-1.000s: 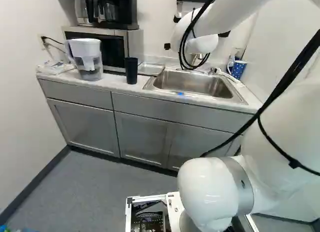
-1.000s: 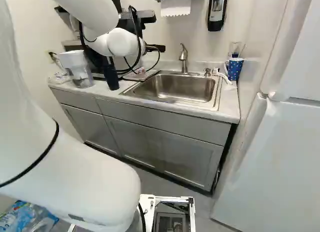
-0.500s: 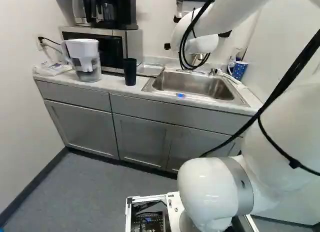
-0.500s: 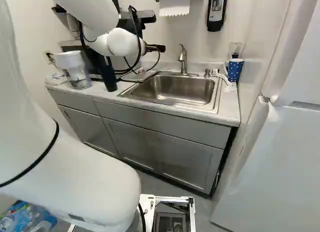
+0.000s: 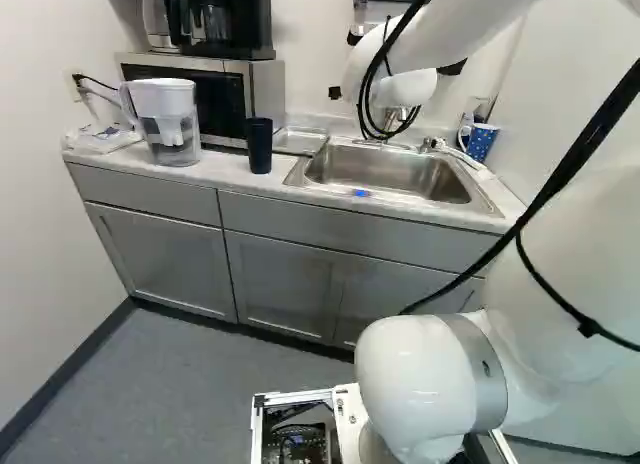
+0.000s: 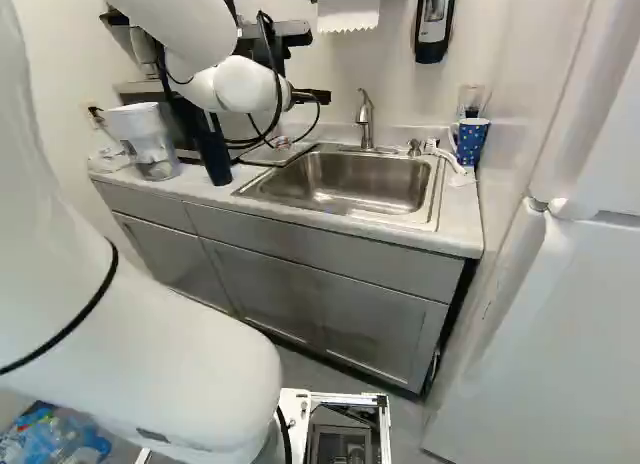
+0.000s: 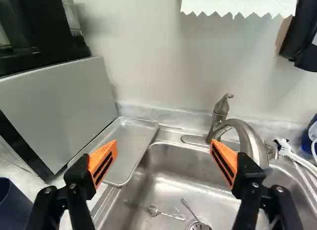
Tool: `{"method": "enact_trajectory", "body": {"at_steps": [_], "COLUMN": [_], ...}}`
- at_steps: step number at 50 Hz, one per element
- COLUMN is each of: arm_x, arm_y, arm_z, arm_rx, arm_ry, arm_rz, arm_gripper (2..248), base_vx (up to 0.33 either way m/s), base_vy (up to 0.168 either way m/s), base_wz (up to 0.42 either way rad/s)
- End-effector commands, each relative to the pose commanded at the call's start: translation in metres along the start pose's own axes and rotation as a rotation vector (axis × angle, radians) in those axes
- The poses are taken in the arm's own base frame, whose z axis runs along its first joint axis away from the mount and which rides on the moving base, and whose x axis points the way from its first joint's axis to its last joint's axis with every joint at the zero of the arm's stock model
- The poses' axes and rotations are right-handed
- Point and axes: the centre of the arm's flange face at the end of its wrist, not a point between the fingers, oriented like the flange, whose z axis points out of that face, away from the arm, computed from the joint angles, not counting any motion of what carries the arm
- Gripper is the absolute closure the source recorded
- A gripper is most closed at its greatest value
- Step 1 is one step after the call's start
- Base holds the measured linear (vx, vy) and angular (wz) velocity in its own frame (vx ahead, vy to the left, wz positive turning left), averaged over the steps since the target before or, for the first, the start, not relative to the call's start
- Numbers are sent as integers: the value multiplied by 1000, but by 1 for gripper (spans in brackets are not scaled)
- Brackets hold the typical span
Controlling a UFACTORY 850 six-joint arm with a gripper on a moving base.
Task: Rinse the cup and place it in the tray
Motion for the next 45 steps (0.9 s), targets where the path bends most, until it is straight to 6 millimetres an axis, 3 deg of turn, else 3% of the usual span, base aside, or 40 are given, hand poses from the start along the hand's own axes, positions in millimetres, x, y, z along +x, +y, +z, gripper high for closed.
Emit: {"method": "enact_trajectory", "body": {"at_steps": [45], "arm_x": [0], "arm_y": [0], "arm_z": [0], "arm_rx": [0], "arm_ry": [0], "arm_rz": [0], "arm_gripper": [3], "base_vx": [64], "base_vy": [-22], "base_wz": [1]}}
